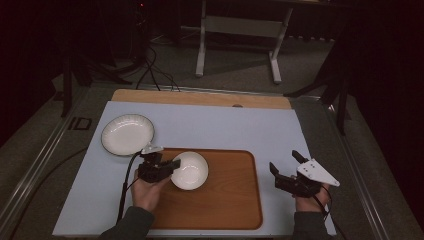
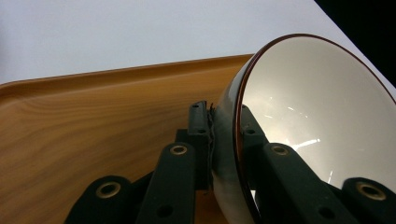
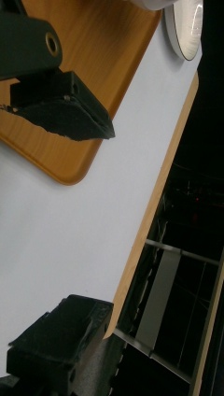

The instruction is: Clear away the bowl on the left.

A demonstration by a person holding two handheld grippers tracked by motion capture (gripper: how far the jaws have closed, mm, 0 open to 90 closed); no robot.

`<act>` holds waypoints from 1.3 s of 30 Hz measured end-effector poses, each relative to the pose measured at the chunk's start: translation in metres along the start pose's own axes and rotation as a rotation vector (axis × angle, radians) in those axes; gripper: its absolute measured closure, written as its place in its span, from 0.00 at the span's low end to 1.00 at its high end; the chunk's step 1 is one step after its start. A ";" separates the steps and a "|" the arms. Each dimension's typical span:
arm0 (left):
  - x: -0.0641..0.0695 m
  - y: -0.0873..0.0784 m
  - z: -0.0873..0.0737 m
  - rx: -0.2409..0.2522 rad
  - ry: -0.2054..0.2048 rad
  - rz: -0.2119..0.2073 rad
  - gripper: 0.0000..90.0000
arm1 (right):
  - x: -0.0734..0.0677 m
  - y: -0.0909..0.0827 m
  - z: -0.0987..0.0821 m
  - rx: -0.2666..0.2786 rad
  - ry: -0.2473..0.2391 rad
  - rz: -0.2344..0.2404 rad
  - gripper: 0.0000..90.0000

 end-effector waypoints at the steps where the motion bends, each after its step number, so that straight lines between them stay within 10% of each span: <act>1: 0.000 0.000 0.000 -0.002 0.002 0.000 0.91 | 0.000 0.000 0.000 0.001 -0.001 0.000 0.16; 39: 0.006 0.019 -0.010 -0.077 0.020 0.023 0.91 | 0.001 -0.001 0.000 0.003 -0.001 -0.004 0.16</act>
Point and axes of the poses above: each handheld gripper's, and its own axes: y roughly forward along the jaws, z roughly out of its top, x roughly to its right, the point moved 2 cm from there along y, roughly forward along the jaws, and after that the axes turned 4 degrees about z, right-handed, at the moved point
